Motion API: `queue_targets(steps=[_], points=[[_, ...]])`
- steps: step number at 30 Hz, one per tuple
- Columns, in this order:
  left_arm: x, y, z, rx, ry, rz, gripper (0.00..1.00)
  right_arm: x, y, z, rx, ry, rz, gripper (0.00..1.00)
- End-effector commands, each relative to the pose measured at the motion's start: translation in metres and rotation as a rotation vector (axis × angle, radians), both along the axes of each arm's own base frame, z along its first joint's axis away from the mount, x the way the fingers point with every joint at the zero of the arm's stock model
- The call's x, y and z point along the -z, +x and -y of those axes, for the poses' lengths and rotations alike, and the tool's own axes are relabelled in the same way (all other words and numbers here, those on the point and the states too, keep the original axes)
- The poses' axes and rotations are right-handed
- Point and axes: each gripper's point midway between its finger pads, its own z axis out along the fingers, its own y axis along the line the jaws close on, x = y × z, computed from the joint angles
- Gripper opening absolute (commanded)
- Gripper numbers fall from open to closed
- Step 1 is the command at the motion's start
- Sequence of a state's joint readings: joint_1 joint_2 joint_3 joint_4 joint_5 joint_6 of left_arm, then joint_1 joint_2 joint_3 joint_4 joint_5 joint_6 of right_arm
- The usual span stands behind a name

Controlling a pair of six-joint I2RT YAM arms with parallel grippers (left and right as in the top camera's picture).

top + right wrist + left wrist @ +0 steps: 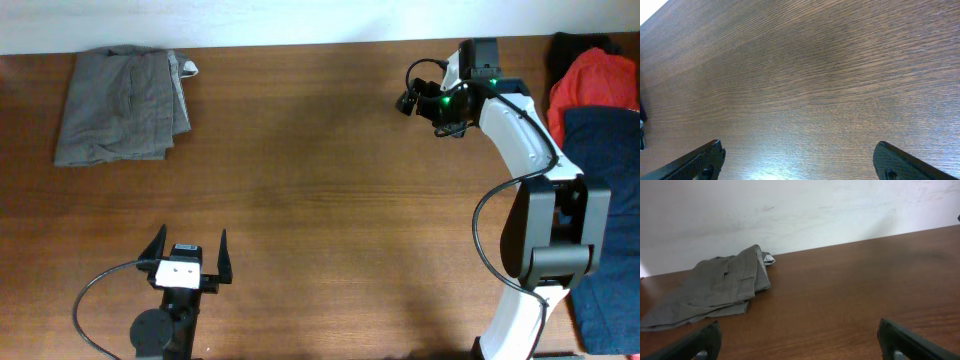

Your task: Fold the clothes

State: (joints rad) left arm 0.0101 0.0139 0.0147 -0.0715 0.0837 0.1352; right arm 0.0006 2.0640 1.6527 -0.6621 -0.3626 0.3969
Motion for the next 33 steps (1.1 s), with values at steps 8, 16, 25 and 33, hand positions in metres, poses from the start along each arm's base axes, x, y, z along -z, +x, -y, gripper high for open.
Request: queue_targets(steps=[8,16,25,33], points=[[0.001,0.000,0.003,0.019,0.015,0.004,0.99,0.000,0.001,0.002,0.009,-0.006,0.000,0.99],[0.001,0.000,0.003,0.019,0.015,0.004,0.99,0.000,0.001,0.002,0.009,-0.007,0.000,0.99],[0.001,0.000,0.003,0.019,0.015,0.004,0.99,0.006,0.003,0.019,0.055,-0.097,-0.002,0.99],[0.001,0.000,0.003,0.019,0.015,0.004,0.99,0.018,-0.018,0.045,0.119,-0.279,-0.097,0.99]])
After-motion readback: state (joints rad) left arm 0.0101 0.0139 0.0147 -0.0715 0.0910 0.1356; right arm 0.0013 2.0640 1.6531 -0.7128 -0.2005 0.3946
